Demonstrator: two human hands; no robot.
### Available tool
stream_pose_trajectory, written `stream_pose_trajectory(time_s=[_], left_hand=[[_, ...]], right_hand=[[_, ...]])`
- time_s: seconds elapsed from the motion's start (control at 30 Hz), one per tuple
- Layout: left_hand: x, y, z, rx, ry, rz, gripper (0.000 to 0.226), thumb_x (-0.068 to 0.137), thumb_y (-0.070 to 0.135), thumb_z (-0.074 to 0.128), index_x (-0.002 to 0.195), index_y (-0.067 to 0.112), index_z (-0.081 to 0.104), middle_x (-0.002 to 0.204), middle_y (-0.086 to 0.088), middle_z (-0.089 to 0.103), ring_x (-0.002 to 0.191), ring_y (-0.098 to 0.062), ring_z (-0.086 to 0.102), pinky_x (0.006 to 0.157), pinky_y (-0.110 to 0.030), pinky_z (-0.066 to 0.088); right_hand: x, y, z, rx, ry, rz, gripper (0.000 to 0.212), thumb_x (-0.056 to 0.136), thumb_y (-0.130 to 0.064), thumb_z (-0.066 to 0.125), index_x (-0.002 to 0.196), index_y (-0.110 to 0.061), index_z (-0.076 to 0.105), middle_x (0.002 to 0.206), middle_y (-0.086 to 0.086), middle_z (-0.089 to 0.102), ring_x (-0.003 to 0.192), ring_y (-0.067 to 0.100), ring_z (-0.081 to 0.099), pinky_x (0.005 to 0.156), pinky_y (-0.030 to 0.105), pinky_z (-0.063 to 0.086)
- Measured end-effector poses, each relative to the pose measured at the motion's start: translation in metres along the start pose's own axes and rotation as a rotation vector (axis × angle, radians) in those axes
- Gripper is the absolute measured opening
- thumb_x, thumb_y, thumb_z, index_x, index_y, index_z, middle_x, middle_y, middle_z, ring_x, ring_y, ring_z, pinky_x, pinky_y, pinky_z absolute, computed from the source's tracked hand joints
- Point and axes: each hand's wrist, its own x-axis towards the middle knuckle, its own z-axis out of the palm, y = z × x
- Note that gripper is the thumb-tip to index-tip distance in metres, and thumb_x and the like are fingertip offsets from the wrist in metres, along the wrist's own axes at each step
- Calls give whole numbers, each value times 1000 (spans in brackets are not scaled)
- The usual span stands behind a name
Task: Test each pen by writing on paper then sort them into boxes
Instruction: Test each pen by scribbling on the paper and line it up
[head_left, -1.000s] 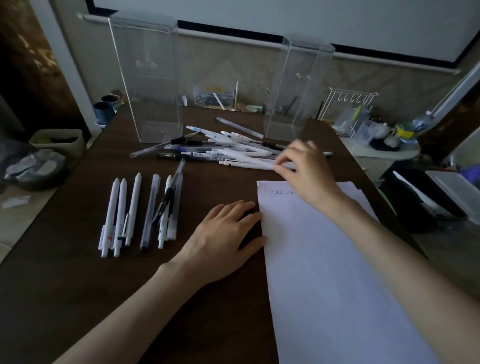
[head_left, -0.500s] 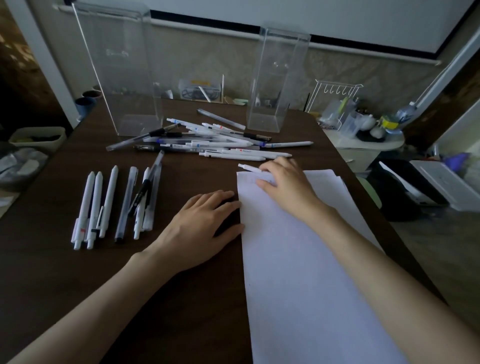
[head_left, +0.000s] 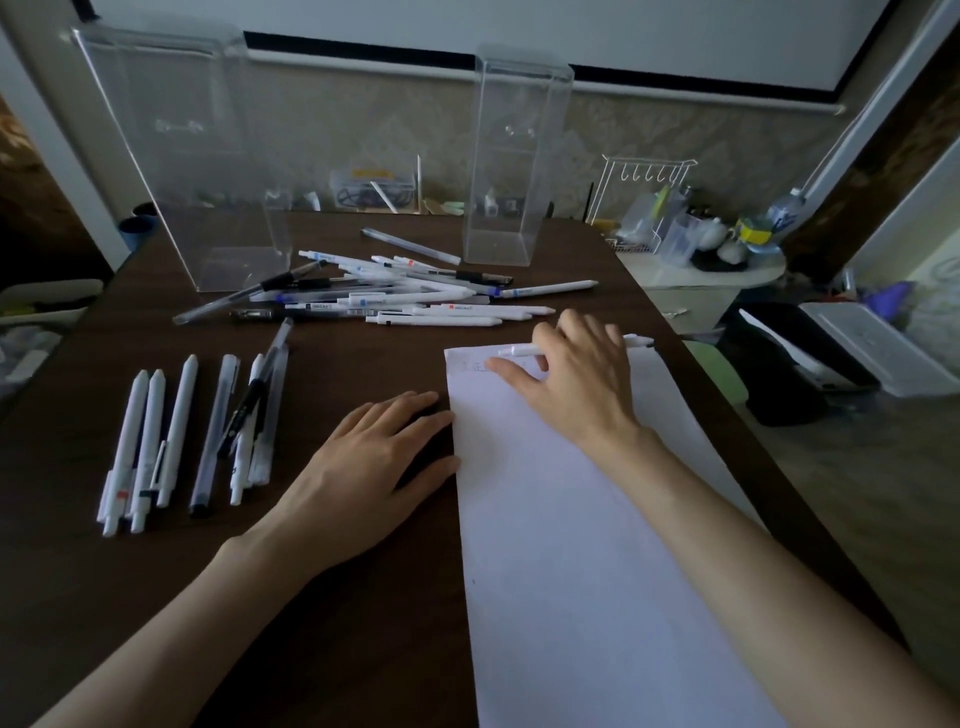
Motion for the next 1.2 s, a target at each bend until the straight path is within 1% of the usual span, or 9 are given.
stream_pose_trajectory(time_s=[0.17,0.33,0.43,0.53,0.63,0.73,0.8,0.97,1.2], left_hand=[[0,2,-3,-12,-1,0,76,77,70,12,141,34,33,151,9,26,137,-10,24,106,-25,14],[1,16,-5,-35,74,69,65,86,61,23,134,24,47,142,1,41,128,-16,40,101,-27,27],[10,32,-2,-18,52,188,56,91,55,29,129,22,53,137,-1,47,124,-18,45,101,-29,31],[28,40,3,-11,11,250,53,91,52,32,128,22,54,138,-1,47,125,-18,44,102,-31,33],[42,41,11,0,-23,263,62,89,57,26,136,23,47,147,-2,38,135,-21,33,109,-31,22],[47,39,16,-14,-52,264,72,84,64,12,144,30,32,154,1,21,142,-16,15,111,-26,4],[47,38,17,-10,-77,253,75,81,65,6,146,33,25,156,2,13,144,-16,6,111,-26,-2],[46,38,16,-20,-53,257,70,84,64,11,145,34,27,156,-4,15,143,-19,9,111,-28,-2],[47,38,17,-63,-2,257,63,87,61,22,141,32,37,152,-5,26,141,-21,18,106,-21,-3]], right_hand=[[-1,0,1,36,84,-44,42,79,-47,46,57,-12,52,62,5,48,61,25,48,62,33,31],[1,3,4,60,178,-119,44,83,-54,54,69,-12,55,71,5,52,67,24,49,62,33,35],[2,7,4,231,279,-131,19,83,-18,68,93,-3,64,85,13,59,71,31,59,59,34,47],[5,9,-5,441,396,-60,29,89,-2,45,111,7,60,96,20,60,84,29,59,71,35,48],[7,13,-17,551,462,17,33,88,-10,35,99,8,60,90,16,59,86,23,52,79,36,45],[7,14,-21,746,261,339,47,89,-43,31,76,-11,62,67,-4,62,68,19,60,70,39,49],[7,14,-15,909,117,491,47,88,-54,44,70,-16,65,61,0,66,60,14,63,65,37,52],[11,11,-5,911,-41,461,28,84,-14,68,64,-15,49,56,-4,51,48,-1,45,49,11,34],[21,14,6,858,-52,458,38,77,1,58,56,-15,30,37,-11,39,39,2,39,43,16,28]])
